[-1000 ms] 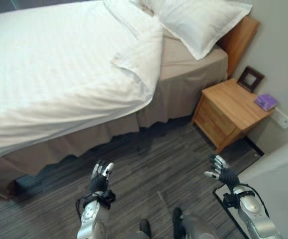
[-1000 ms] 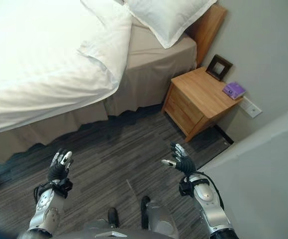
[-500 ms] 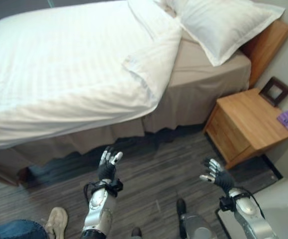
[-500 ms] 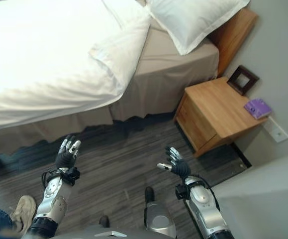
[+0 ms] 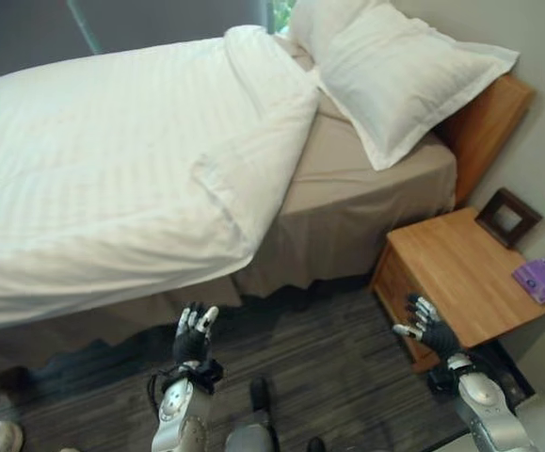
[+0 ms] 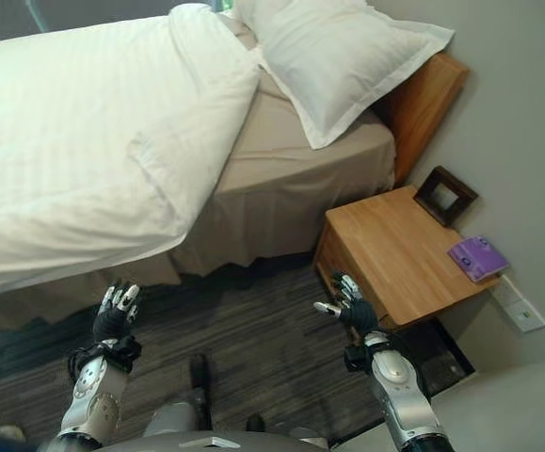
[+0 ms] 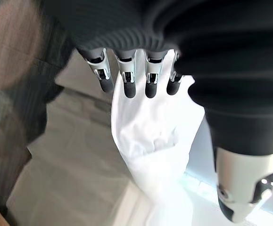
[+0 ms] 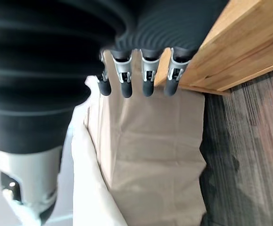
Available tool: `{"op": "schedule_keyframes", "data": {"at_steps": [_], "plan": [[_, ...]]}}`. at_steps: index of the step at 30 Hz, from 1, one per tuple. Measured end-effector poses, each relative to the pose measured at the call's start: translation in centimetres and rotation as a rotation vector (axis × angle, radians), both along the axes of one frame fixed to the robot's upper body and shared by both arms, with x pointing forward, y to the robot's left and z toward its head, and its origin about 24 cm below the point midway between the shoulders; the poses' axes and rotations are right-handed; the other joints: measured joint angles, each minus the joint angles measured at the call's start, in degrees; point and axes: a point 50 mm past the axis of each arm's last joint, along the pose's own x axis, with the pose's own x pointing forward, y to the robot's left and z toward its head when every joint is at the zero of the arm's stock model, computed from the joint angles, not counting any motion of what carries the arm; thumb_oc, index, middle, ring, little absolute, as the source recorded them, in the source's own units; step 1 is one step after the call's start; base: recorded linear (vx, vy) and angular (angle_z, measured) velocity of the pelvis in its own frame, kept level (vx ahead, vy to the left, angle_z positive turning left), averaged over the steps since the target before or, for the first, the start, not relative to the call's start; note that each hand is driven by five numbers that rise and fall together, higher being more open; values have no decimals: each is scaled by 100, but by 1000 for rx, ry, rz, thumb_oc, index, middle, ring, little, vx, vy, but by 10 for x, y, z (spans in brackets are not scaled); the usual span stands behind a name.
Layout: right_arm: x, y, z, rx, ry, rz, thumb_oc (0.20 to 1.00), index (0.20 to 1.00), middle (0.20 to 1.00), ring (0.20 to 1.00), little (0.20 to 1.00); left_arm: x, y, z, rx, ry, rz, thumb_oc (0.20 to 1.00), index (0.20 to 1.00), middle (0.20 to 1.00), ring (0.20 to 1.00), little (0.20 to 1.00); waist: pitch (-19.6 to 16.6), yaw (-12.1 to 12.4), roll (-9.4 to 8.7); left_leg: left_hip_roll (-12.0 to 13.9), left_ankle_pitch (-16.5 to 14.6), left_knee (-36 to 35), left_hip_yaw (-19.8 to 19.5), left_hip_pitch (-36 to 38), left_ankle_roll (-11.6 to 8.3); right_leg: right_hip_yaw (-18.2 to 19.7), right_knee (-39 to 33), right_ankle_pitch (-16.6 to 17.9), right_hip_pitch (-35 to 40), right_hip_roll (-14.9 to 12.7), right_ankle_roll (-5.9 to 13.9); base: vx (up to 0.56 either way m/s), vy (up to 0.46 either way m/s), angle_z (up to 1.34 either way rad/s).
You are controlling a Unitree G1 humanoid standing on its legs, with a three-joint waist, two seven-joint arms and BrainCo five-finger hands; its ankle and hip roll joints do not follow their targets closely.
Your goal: Making the bed.
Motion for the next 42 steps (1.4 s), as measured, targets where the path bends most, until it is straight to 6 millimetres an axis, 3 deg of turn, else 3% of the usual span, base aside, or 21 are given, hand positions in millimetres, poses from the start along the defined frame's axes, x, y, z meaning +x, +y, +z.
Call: {"op": "schedule_keyframes", "data": {"at_steps": [2, 4, 5, 6, 7, 8, 9, 10, 11, 15, 16, 18, 19, 22, 30, 31, 32, 33, 35, 38, 42], "plan": [[-10, 0, -7, 4, 37, 5, 1000, 1000, 1000, 1000, 1000, 6, -2, 4, 10, -17, -14, 1000, 1000, 1000, 1000, 1000, -165, -16, -7, -132, -228, 310, 364, 21, 377, -54, 17, -71, 51, 20, 111, 161, 222, -26], [-15, 0, -9, -1, 53, 9, 1000, 1000, 1000, 1000, 1000, 10, -6, 4, 31, -19, -45, 1000, 1000, 1000, 1000, 1000, -187, -185, 213, -168, -178, 66, 354, 244, 787, -160, 366, -155, 39, 294, 242, 143, 233, 5], [-18, -1, -10, -8, 61, 12, 1000, 1000, 1000, 1000, 1000, 12, -11, 4, 35, -16, -66, 1000, 1000, 1000, 1000, 1000, -186, -236, 432, -108, 5, -46, 288, 410, 1063, -185, 680, -232, 17, 529, 355, 76, 128, 33], [-21, 4, -14, 10, 76, 11, 1000, 1000, 1000, 1000, 1000, 14, -11, 4, 62, -9, -89, 1000, 1000, 1000, 1000, 1000, -251, -403, 579, 78, -374, -343, 264, 631, 1362, -103, 1391, -679, -269, 632, 498, 51, 233, 38], [-20, 7, -12, 14, 72, 27, 1000, 1000, 1000, 1000, 1000, 17, -12, 7, 71, -19, -93, 1000, 1000, 1000, 1000, 1000, -301, -436, 516, -34, -314, -528, 207, 719, 1397, -105, 1861, -1089, -543, 402, 323, 9, 229, 40], [-13, 11, -3, 11, 29, 57, 1000, 1000, 1000, 1000, 1000, 21, -16, 13, 88, -43, -112, 1000, 1000, 1000, 1000, 1000, -325, -435, 520, -200, -223, -709, 225, 767, 1291, -126, 2290, -1348, -979, -351, 513, 33, 311, 28], [-1, 21, 2, 16, 2, 97, 1000, 1000, 1000, 1000, 1000, 31, -12, 23, 138, -70, -119, 1000, 1000, 1000, 1000, 1000, -258, -407, 451, -352, -248, -743, 192, 788, 1279, -4, 3205, -1594, -1553, -840, 915, 125, 208, 13], [8, 34, 7, 24, -26, 154, 1000, 1000, 1000, 1000, 1000, 36, -11, 31, 142, -97, -96, 1000, 1000, 1000, 1000, 1000, -174, -267, 457, -372, -292, -761, 194, 899, 1199, 25, 3959, -1617, -1914, -903, 962, 197, 159, 13], [9, 37, 10, 32, -41, 167, 1000, 1000, 1000, 1000, 1000, 37, -11, 34, 150, -113, -96, 1000, 1000, 1000, 1000, 1000, -141, -218, 480, -363, -337, -748, 153, 918, 1120, 85, 4016, -1621, -2071, -901, 942, 173, 74, 15], [9, 32, 13, 31, -50, 163, 1000, 1000, 1000, 1000, 1000, 41, -8, 69, 206, -257, -124, 1000, 1000, 1000, 1000, 1000, 87, -227, 447, -346, -362, -741, -60, 1014, 1035, 334, 2635, -1246, -2301, -1095, 814, 160, 32, 41], [8, 30, 8, 24, -27, 155, 1000, 1000, 1000, 1000, 1000, 44, -6, 72, 231, -270, -125, 1000, 1000, 1000, 1000, 1000, 96, -279, 480, -272, -381, -684, -242, 935, 1001, 756, 2013, -937, -2304, -934, 864, 121, -23, 60], [5, 28, 1, 22, 7, 143, 1000, 1000, 1000, 1000, 1000, 49, -4, 72, 261, -259, -135, 1000, 1000, 1000, 1000, 1000, 137, -367, 430, -184, -380, -821, -372, 983, 927, 938, 1245, -383, -2176, -769, 867, 125, -47, 68], [1, 27, -1, 24, 18, 135, 1000, 1000, 1000, 1000, 1000, 49, -5, 72, 267, -255, -145, 1000, 1000, 1000, 1000, 1000, 155, -342, 369, -156, -221, -805, -586, 963, 651, 1225, 937, -73, -1938, -622, 857, 111, -69, 86], [2, 24, 0, 14, 21, 147, 1000, 1000, 1000, 1000, 1000, 39, -6, 60, 256, -212, -152, 1000, 1000, 1000, 1000, 1000, 120, -283, 267, -105, -239, -891, -799, 1204, 481, 1086, 326, 584, -1444, -643, 652, 98, -57, 45], [13, 12, 11, -37, -22, 153, 1000, 1000, 1000, 1000, 1000, 19, 26, 38, 276, -81, -43, 1000, 1000, 1000, 1000, 1000, -106, -161, 456, 135, -395, -891, -947, 1391, 139, 899, -46, 631, -1053, -420, 424, 96, -55, 6], [10, 9, 10, -37, -16, 141, 1000, 1000, 1000, 1000, 1000, 22, 24, 49, 275, -116, -40, 1000, 1000, 1000, 1000, 1000, -117, -157, 474, 156, -399, -891, -966, 1382, 115, 864, -47, 608, -1050, -407, 388, 52, -46, 11], [4, 5, 7, -38, 2, 122, 1000, 1000, 1000, 1000, 1000, 27, 13, 81, 280, -267, -65, 1000, 1000, 1000, 1000, 1000, -122, -151, 476, 148, -387, -891, -1005, 1380, 126, 812, -40, 623, -1032, -409, 358, 73, -43, 12], [3, 4, 7, -38, 5, 120, 1000, 1000, 1000, 1000, 1000, 29, 10, 91, 284, -314, -73, 1000, 1000, 1000, 1000, 1000, -137, -172, 500, 144, -392, -891, -996, 1386, 121, 820, -44, 618, -1032, -415, 364, 73, -43, 7], [0, 4, 3, -36, 24, 130, 1000, 1000, 1000, 1000, 1000, 46, 29, 84, 351, -265, -38, 1000, 1000, 1000, 1000, 1000, -176, -290, 554, 147, -454, -890, -979, 1410, 40, 830, -49, 535, -1040, -419, 393, 58, -26, -3], [-4, 4, 2, -33, 36, 140, 1000, 1000, 1000, 1000, 1000, 46, 57, 87, 374, -231, 98, 1000, 1000, 1000, 1000, 1000, -192, -478, 564, 159, -479, -892, -851, 1382, 12, 934, -47, 549, -1103, -410, 384, 29, -3, -25], [-9, 3, -2, -36, 55, 141, 1000, 1000, 1000, 1000, 1000, 45, 37, 78, 367, -211, 21, 1000, 1000, 1000, 1000, 1000, -193, -499, 562, 153, -477, -892, -789, 1381, 26, 982, -48, 546, -1133, -417, 386, 23, 15, -8]]}}
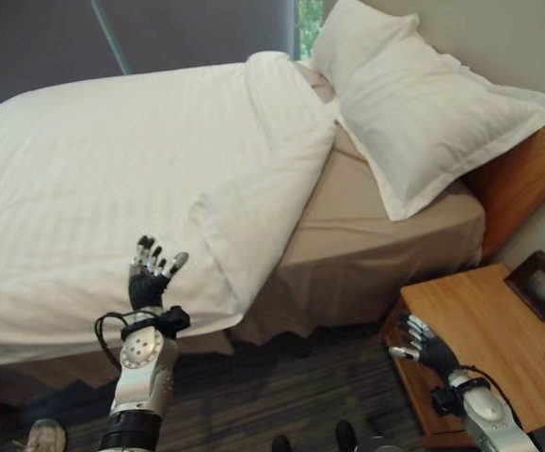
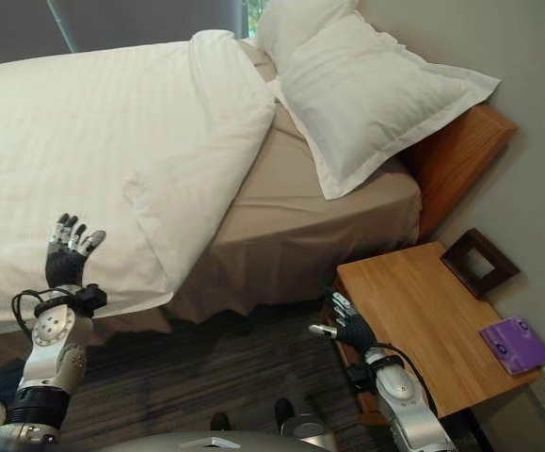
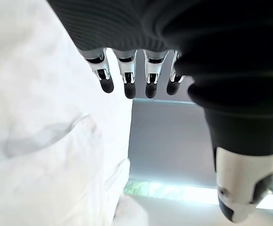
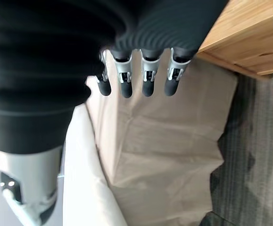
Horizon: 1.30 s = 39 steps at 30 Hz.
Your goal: Making the bed.
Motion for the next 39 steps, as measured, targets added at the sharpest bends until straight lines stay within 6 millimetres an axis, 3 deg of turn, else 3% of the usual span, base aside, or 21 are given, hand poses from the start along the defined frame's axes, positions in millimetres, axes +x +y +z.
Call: {"op": "schedule_keyframes", "data": {"at_steps": [6, 8, 9, 10, 13, 14, 18, 21, 22, 24, 25, 27, 28, 30, 32, 34, 35, 36, 37, 38, 39], "plan": [[1, 2, 1, 22, -1, 12, 1000, 1000, 1000, 1000, 1000, -11, -22, -24, -69, 66, -47, 1000, 1000, 1000, 1000, 1000, -6, -70, 19, -7, -42, 0, 11, -1, -13, 16, 0, -2, -23, -5, 1, -2, 4, -1], [3, -1, -4, 15, 17, -9, 1000, 1000, 1000, 1000, 1000, -23, -8, -29, -109, 70, 19, 1000, 1000, 1000, 1000, 1000, -33, 234, 25, 100, -83, 15, 317, 6, 58, -1195, -1, -42, -118, -290, 0, -68, -77, -58], [5, -1, -6, 16, 23, -21, 1000, 1000, 1000, 1000, 1000, -29, 1, -31, -125, 68, 73, 1000, 1000, 1000, 1000, 1000, -63, 311, -1, 112, -119, 10, 411, -10, 10, -1421, -2, -2, -158, -345, 22, -10, -53, -71], [6, -4, -4, 42, 21, -57, 1000, 1000, 1000, 1000, 1000, -58, 24, -51, -186, 138, 216, 1000, 1000, 1000, 1000, 1000, -77, 383, -16, 172, -170, 0, 456, 18, -46, -1590, -2, 66, -146, -325, 8, 2, -34, -29], [7, -11, -1, 29, 17, -67, 1000, 1000, 1000, 1000, 1000, -80, 29, -70, -211, 223, 266, 1000, 1000, 1000, 1000, 1000, -96, 530, -10, 204, -133, 5, 457, 51, -54, -1640, 4, 38, -125, -291, -20, -11, 16, 5], [10, -17, 2, 14, 7, -75, 1000, 1000, 1000, 1000, 1000, -82, 27, -74, -217, 250, 267, 1000, 1000, 1000, 1000, 1000, -93, 667, -19, 199, -125, 34, 441, 50, -52, -1659, 30, 66, -120, -293, -58, -1, 83, 9], [14, -17, 4, 19, -4, -87, 1000, 1000, 1000, 1000, 1000, -73, 20, -70, -202, 240, 216, 1000, 1000, 1000, 1000, 1000, -66, 659, -67, 90, -166, 2, 317, 34, -18, -1734, 122, -18, -82, -407, 54, 24, 134, 13], [7, -22, -1, 13, 19, -115, 1000, 1000, 1000, 1000, 1000, -60, 16, -65, -200, 215, 191, 1000, 1000, 1000, 1000, 1000, 216, 626, 1, -33, -227, 2, 289, 213, 179, -1624, 1744, -408, -682, -678, 265, 62, 212, 7], [7, -23, -2, 11, 21, -115, 1000, 1000, 1000, 1000, 1000, -57, 16, -65, -201, 214, 188, 1000, 1000, 1000, 1000, 1000, 320, 581, 88, -38, -217, 16, 286, 236, 243, -1493, 2726, -397, -1145, -776, 301, 127, 123, 14], [4, -14, -4, 9, 35, -76, 1000, 1000, 1000, 1000, 1000, -53, 19, -58, -180, 195, 181, 1000, 1000, 1000, 1000, 1000, 439, 478, 52, -160, -278, 115, 279, 240, 417, -1219, 4194, -355, -1985, -980, 376, 192, 31, 19], [4, -9, -4, 20, 30, -57, 1000, 1000, 1000, 1000, 1000, -52, 20, -56, -171, 189, 178, 1000, 1000, 1000, 1000, 1000, 423, 483, -19, -217, -291, 163, 277, 214, 485, -1099, 4144, -452, -2146, -1024, 473, 346, -8, 11], [6, -6, -4, 33, 27, -58, 1000, 1000, 1000, 1000, 1000, -50, 21, -52, -156, 178, 173, 1000, 1000, 1000, 1000, 1000, 436, 411, -4, -255, -325, 187, 182, 177, 499, -1145, 3360, -499, -2143, -1054, 542, 487, -37, 19], [6, -3, -4, 44, 22, -51, 1000, 1000, 1000, 1000, 1000, -44, 20, -47, -136, 160, 150, 1000, 1000, 1000, 1000, 1000, 453, 352, -32, -255, -332, 204, 110, 95, 487, -1158, 2238, -488, -2023, -919, 603, 438, -61, 27], [6, -2, -4, 49, 27, -39, 1000, 1000, 1000, 1000, 1000, -26, 15, -34, -130, 108, 114, 1000, 1000, 1000, 1000, 1000, 505, 325, -77, -244, -336, 268, -90, -9, 474, -1117, 893, -463, -1832, -735, 691, 350, -100, 42], [4, -1, -6, 47, 37, -35, 1000, 1000, 1000, 1000, 1000, -17, 9, -30, -126, 92, 79, 1000, 1000, 1000, 1000, 1000, 500, 186, -131, -269, -387, 291, -274, 15, 423, -1064, 612, -298, -1766, -652, 687, 343, -141, 60], [1, -2, -8, 50, 52, -37, 1000, 1000, 1000, 1000, 1000, -8, -12, -31, -136, 93, -4, 1000, 1000, 1000, 1000, 1000, 478, -13, -118, -240, -566, 383, -662, 155, 323, -967, 1144, -186, -1458, -511, 463, 237, -95, 86], [2, 2, -9, 57, 52, -21, 1000, 1000, 1000, 1000, 1000, -14, -22, -39, -143, 122, -50, 1000, 1000, 1000, 1000, 1000, 323, 10, -172, -221, -663, 411, -661, 339, 234, -972, 1204, -150, -1190, -384, 352, 225, -158, 46], [2, 3, -8, 63, 46, -16, 1000, 1000, 1000, 1000, 1000, -19, -22, -42, -142, 134, -53, 1000, 1000, 1000, 1000, 1000, 126, 40, -321, -260, -737, 477, -673, 357, 135, -955, 954, 0, -964, -378, 32, 389, -294, 10], [9, 2, -6, 56, 33, -15, 1000, 1000, 1000, 1000, 1000, -20, -24, -46, -157, 145, -48, 1000, 1000, 1000, 1000, 1000, 141, 68, -250, -174, -817, 701, -662, 350, -6, -1059, 887, -37, -817, -292, -49, 280, -239, 44], [15, 0, -4, 64, 23, -37, 1000, 1000, 1000, 1000, 1000, -17, -24, -45, -161, 147, -50, 1000, 1000, 1000, 1000, 1000, 184, 10, -351, -225, -1028, 2032, -595, -359, -325, -1264, 911, -197, -753, -331, -232, 240, -198, 83], [14, -8, -2, 84, 14, -81, 1000, 1000, 1000, 1000, 1000, -3, -31, -32, -156, 94, -90, 1000, 1000, 1000, 1000, 1000, 288, 57, -575, -180, -684, 4403, -329, -1659, -496, -1340, 888, -294, -696, -440, -394, 192, -84, 71]]}}
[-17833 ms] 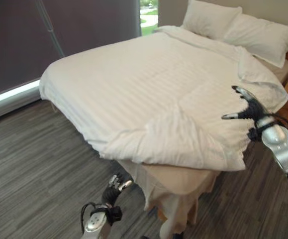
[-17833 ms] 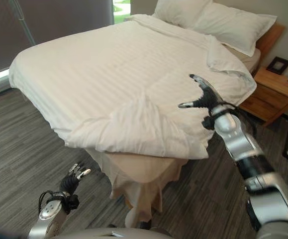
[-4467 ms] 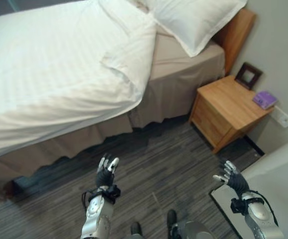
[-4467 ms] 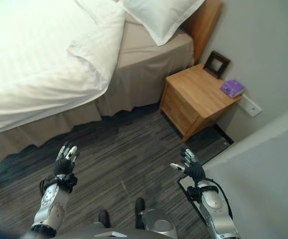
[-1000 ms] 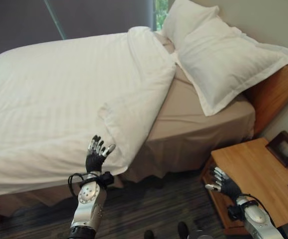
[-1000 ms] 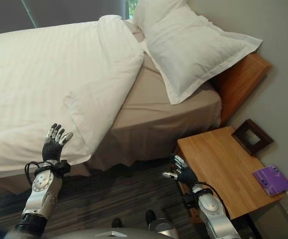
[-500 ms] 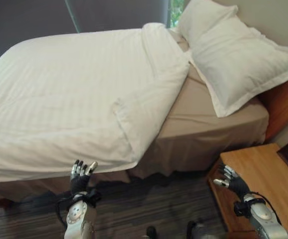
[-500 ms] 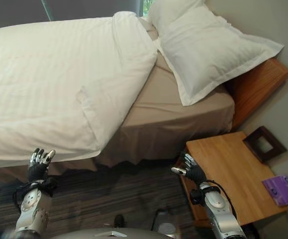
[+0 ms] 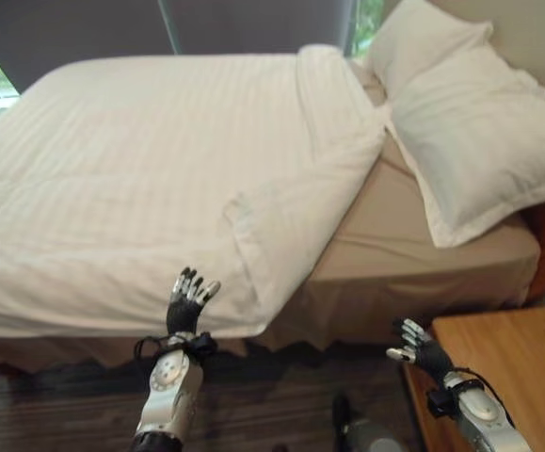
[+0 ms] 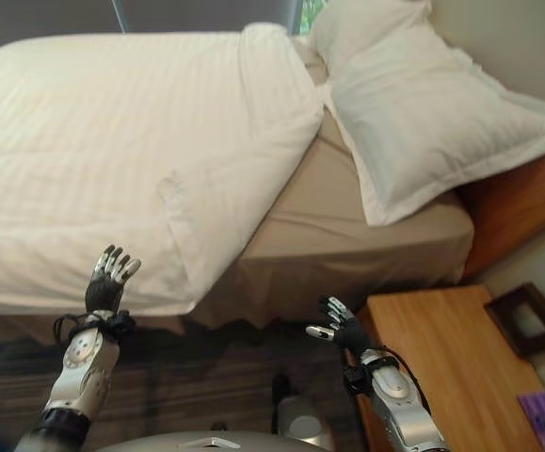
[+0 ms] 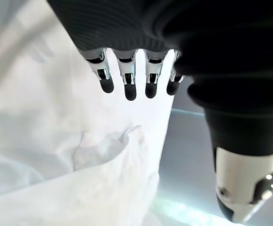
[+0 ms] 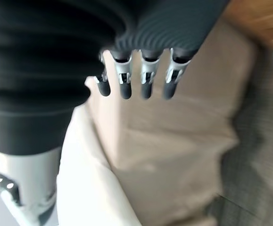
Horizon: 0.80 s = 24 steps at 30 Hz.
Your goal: Making the bed.
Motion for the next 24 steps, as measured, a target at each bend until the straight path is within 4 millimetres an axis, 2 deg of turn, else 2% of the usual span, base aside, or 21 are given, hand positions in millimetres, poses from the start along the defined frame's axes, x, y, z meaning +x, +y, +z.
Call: {"op": "schedule_keyframes", "data": {"at_steps": [1, 2, 3, 4, 5, 6, 7, 9, 10, 11, 12, 13, 14, 15, 16, 17, 21, 24], "plan": [[1, -1, 1, 5, -6, -10, 1000, 1000, 1000, 1000, 1000, -1, 0, 0, 3, -6, 1, 1000, 1000, 1000, 1000, 1000, -3, 205, -56, 122, 92, 675, 28, -425, 64, 12, -106, -3, 205, 40, -17, 280, -80, 14], [5, -1, 4, 4, -31, -14, 1000, 1000, 1000, 1000, 1000, -3, 3, -1, 19, 11, -1, 1000, 1000, 1000, 1000, 1000, -38, 332, -109, 413, 67, 418, 236, -590, 67, 63, -274, -85, 523, 120, -124, 325, 24, -25], [6, -1, 5, 3, -37, -18, 1000, 1000, 1000, 1000, 1000, -1, 5, 2, 29, 4, -2, 1000, 1000, 1000, 1000, 1000, -46, 328, -121, 575, 85, 40, 390, -626, 89, 52, -397, -109, 658, 153, -161, 337, 91, -21], [8, -1, 7, 1, -45, -20, 1000, 1000, 1000, 1000, 1000, 2, 9, 7, 46, -12, -4, 1000, 1000, 1000, 1000, 1000, -82, 337, -131, 716, 157, -1029, 618, -462, 162, 26, -571, -112, 788, 196, -153, 344, 115, -16], [14, -2, 12, -6, -66, -13, 1000, 1000, 1000, 1000, 1000, 3, 15, 14, 77, -27, -11, 1000, 1000, 1000, 1000, 1000, -100, 336, -57, 799, 220, -2203, 609, -257, 198, 75, -681, -87, 918, 268, -99, 268, 101, -26], [17, -3, 16, -13, -84, -12, 1000, 1000, 1000, 1000, 1000, 4, 22, 22, 121, -44, -20, 1000, 1000, 1000, 1000, 1000, -116, 291, 73, 790, 256, -3352, 410, 16, 222, 108, -818, -63, 1100, 355, -51, 205, 93, -48], [14, -12, 14, -25, -84, -39, 1000, 1000, 1000, 1000, 1000, 5, 30, 42, 216, -94, -45, 1000, 1000, 1000, 1000, 1000, -106, 291, 212, 697, 380, -4094, 75, 352, 202, 151, -845, -22, 1207, 431, -79, 234, 152, -58], [3, -18, 11, -48, -59, -46, 1000, 1000, 1000, 1000, 1000, 4, 38, 85, 325, -239, -68, 1000, 1000, 1000, 1000, 1000, -135, 286, 270, 454, 438, -3520, 119, 600, 250, 259, -846, -124, 1403, 407, -55, 217, 153, -55], [-3, -19, 9, -43, -49, -48, 1000, 1000, 1000, 1000, 1000, 3, 43, 107, 388, -305, -87, 1000, 1000, 1000, 1000, 1000, -144, 232, 288, 356, 511, -3740, 289, 959, 351, 327, -839, -172, 1506, 382, 20, 127, 124, -34], [-13, -24, 7, -53, -28, -59, 1000, 1000, 1000, 1000, 1000, 6, 45, 124, 435, -380, -102, 1000, 1000, 1000, 1000, 1000, -250, 115, 530, 309, 958, -4239, 344, 1509, 717, 382, -698, -275, 1541, 536, 179, 78, 109, -5], [-20, -24, 1, -49, 3, -64, 1000, 1000, 1000, 1000, 1000, 15, 44, 131, 441, -406, -108, 1000, 1000, 1000, 1000, 1000, -347, -46, 697, 342, 801, -4384, 388, 1677, 655, 369, -494, -435, 1551, 588, 316, 88, 139, 3], [-23, -19, -4, -37, 27, -50, 1000, 1000, 1000, 1000, 1000, 24, 40, 131, 442, -395, -126, 1000, 1000, 1000, 1000, 1000, -337, -42, 736, 367, 789, -4383, 324, 1713, 707, 436, 42, -765, 1233, 537, 471, 35, 92, -11], [-27, -14, -7, -28, 45, -5, 1000, 1000, 1000, 1000, 1000, 27, 39, 131, 466, -379, -151, 1000, 1000, 1000, 1000, 1000, -356, -35, 754, 336, 754, -4381, 330, 1649, 749, 525, -72, -784, 973, 416, 455, 30, 82, -34], [-26, -9, -7, -21, 44, 20, 1000, 1000, 1000, 1000, 1000, 28, 41, 134, 493, -376, -162, 1000, 1000, 1000, 1000, 1000, -373, -47, 637, 244, 741, -4382, 335, 1602, 750, 552, -548, -566, 941, 286, 493, 18, 51, -24], [-27, -7, -9, -15, 53, 35, 1000, 1000, 1000, 1000, 1000, 31, 45, 133, 534, -350, -168, 1000, 1000, 1000, 1000, 1000, -376, -126, 550, 123, 702, -4383, 315, 1546, 710, 535, -887, -48, 862, 95, 520, 14, 45, 5], [-28, -8, -11, -16, 68, 36, 1000, 1000, 1000, 1000, 1000, 32, 48, 128, 552, -309, -165, 1000, 1000, 1000, 1000, 1000, -365, -180, 564, 108, 687, -4383, 303, 1541, 699, 531, -893, -4, 868, 51, 471, 9, 46, 3], [-28, -7, -11, -41, 74, 62, 1000, 1000, 1000, 1000, 1000, 33, 62, 112, 660, -178, -138, 1000, 1000, 1000, 1000, 1000, -362, -192, 558, 78, 659, -4386, 346, 1633, 655, 569, -884, 12, 934, 29, 484, 2, 52, -4], [-26, -9, -10, -43, 69, 58, 1000, 1000, 1000, 1000, 1000, 34, 75, 96, 704, -52, -89, 1000, 1000, 1000, 1000, 1000, -361, -178, 569, 138, 526, -4420, 393, 1663, 470, 620, -889, 12, 948, 88, 481, 13, 43, -9]]}}
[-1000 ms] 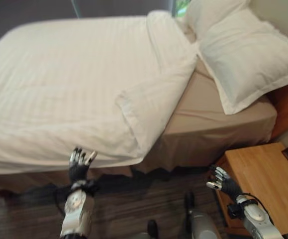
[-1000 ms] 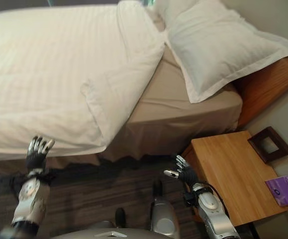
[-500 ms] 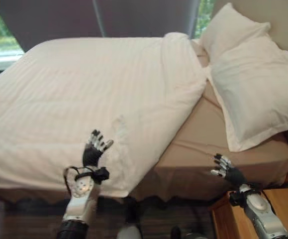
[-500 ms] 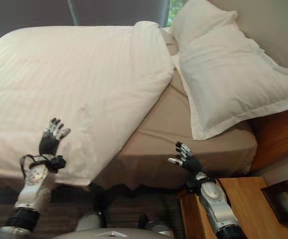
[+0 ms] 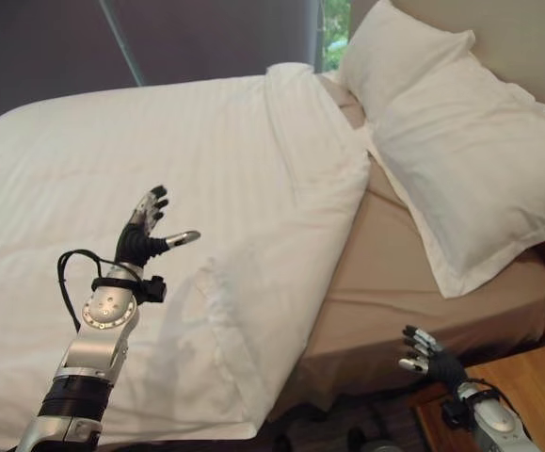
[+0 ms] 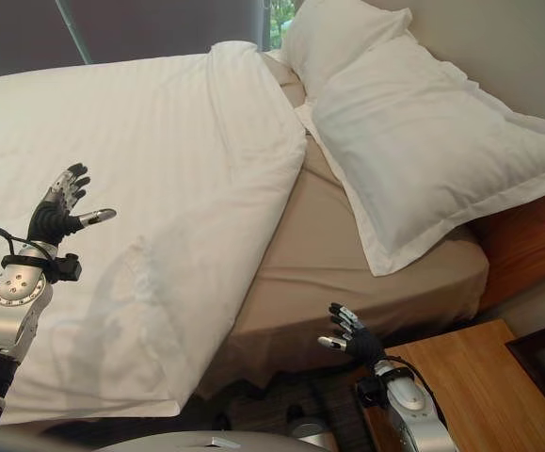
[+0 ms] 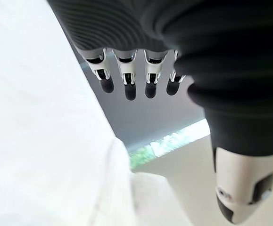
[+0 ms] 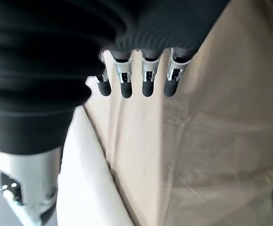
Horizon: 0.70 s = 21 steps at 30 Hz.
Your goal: Making the bed.
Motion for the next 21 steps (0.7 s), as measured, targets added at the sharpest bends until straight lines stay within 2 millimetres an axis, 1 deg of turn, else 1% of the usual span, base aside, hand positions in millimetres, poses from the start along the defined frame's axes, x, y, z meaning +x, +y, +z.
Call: {"op": "schedule_keyframes", "data": {"at_steps": [1, 2, 5, 8, 10, 12, 14, 15, 16, 17, 19, 21], "plan": [[0, -2, 0, -3, 9, -10, 1000, 1000, 1000, 1000, 1000, -1, 1, -4, 23, 30, 11, 1000, 1000, 1000, 1000, 1000, 6, 22, -18, 17, 0, 0, 69, -4, -1, 60, 0, -13, -32, 14, 20, 23, 42, -25], [0, -6, 0, -8, 10, -28, 1000, 1000, 1000, 1000, 1000, -2, 3, -7, 91, 75, 22, 1000, 1000, 1000, 1000, 1000, 6, 47, -17, 28, -17, 0, 105, -53, 24, 121, 0, 1, -100, 22, 2, 24, 39, -18], [-3, -9, -2, -10, 29, -40, 1000, 1000, 1000, 1000, 1000, -7, 10, -9, 206, 127, 31, 1000, 1000, 1000, 1000, 1000, 14, 13, -63, 36, -8, 0, 157, -104, 21, 174, 0, 57, -180, 30, 18, 19, 20, -12], [-8, -9, -6, -8, 54, -41, 1000, 1000, 1000, 1000, 1000, -9, 16, -16, 231, 174, 46, 1000, 1000, 1000, 1000, 1000, 14, -5, -114, 38, 7, 0, 248, -90, -7, 241, -1, 62, -201, 30, 15, 14, 19, -12], [-10, -7, -8, -3, 66, -34, 1000, 1000, 1000, 1000, 1000, -9, 25, -25, 224, 227, 79, 1000, 1000, 1000, 1000, 1000, 10, -41, -135, 35, 6, 0, 256, -90, -5, 246, -1, 79, -208, 24, -11, 0, 5, -3], [-10, 4, -11, 14, 83, 21, 1000, 1000, 1000, 1000, 1000, -1, 35, -37, 237, 319, 135, 1000, 1000, 1000, 1000, 1000, -14, -128, -211, 36, 26, 1, 272, -151, 24, 262, 0, 91, -281, 28, -16, -25, 6, -4], [-9, 8, -12, 18, 85, 42, 1000, 1000, 1000, 1000, 1000, 8, 35, -42, 240, 352, 151, 1000, 1000, 1000, 1000, 1000, -19, -147, -222, 36, 39, 1, 291, -217, 37, 270, 0, 123, -358, 27, -11, -32, 1, -7], [-9, 11, -12, 22, 88, 55, 1000, 1000, 1000, 1000, 1000, 10, 37, -44, 236, 370, 169, 1000, 1000, 1000, 1000, 1000, -6, -217, -243, 39, 41, 2, 366, -239, 41, 313, -1, 147, -423, 33, -9, -29, -3, -17], [-8, 13, -12, 24, 86, 65, 1000, 1000, 1000, 1000, 1000, 14, 37, -45, 234, 380, 181, 1000, 1000, 1000, 1000, 1000, -3, -231, -241, 43, 42, 2, 390, -283, 41, 347, -3, 154, -484, 33, -10, -30, -8, -21], [-4, 16, -11, 25, 80, 77, 1000, 1000, 1000, 1000, 1000, 21, 35, -43, 252, 397, 182, 1000, 1000, 1000, 1000, 1000, 10, -198, -233, 42, 49, 2, 405, -356, 49, 372, -1, 171, -532, 30, -2, -50, -8, -18], [-4, 17, -12, 27, 81, 83, 1000, 1000, 1000, 1000, 1000, 29, 31, -35, 256, 373, 172, 1000, 1000, 1000, 1000, 1000, 43, -372, -255, 38, 74, 4, 436, -427, 63, 405, 8, 213, -642, 31, 0, -68, -11, -10], [-3, 19, -13, 25, 83, 93, 1000, 1000, 1000, 1000, 1000, 38, 30, -29, 267, 372, 173, 1000, 1000, 1000, 1000, 1000, 67, -439, -264, 45, 73, 2, 477, -525, 60, 431, 0, 222, -751, 33, 2, -59, -18, -9]]}}
